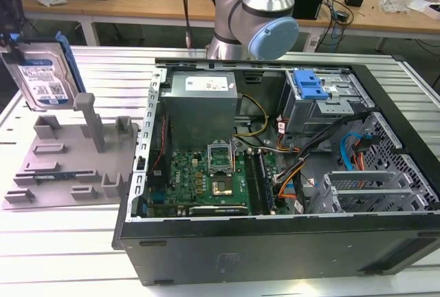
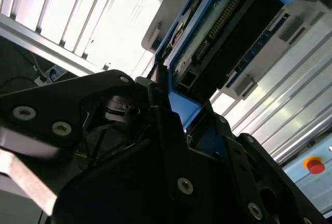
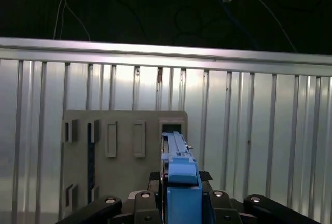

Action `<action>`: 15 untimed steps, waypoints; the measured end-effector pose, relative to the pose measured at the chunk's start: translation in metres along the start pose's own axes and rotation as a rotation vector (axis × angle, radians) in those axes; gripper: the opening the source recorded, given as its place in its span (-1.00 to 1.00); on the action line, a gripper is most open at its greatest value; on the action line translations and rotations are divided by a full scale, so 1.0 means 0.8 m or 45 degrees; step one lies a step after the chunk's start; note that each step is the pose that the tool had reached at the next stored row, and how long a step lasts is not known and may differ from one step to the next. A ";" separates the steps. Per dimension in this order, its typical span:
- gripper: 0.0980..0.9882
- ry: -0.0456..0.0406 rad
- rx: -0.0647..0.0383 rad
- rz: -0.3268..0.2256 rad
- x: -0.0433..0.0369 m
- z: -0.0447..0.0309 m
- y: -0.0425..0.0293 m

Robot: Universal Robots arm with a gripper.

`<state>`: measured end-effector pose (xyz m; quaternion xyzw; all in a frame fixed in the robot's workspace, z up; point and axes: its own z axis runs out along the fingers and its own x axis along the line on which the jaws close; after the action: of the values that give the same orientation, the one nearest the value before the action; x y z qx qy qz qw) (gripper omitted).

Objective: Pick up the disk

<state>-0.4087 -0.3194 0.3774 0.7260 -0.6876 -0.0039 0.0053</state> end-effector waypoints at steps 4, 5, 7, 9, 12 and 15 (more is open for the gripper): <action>-0.39 0.000 0.000 0.000 0.001 -0.0309 0.0005; -0.39 0.000 0.000 0.000 0.001 -0.0371 0.0006; -0.39 0.000 0.000 0.000 0.002 -0.0563 0.0009; -0.39 0.000 0.000 0.000 0.003 -0.0727 0.0012; -0.39 0.000 0.000 0.000 0.005 -0.1135 0.0018; -0.39 -0.002 0.001 0.000 0.006 -0.1267 0.0020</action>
<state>-0.4087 -0.3240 0.4788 0.7260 -0.6876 -0.0041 0.0043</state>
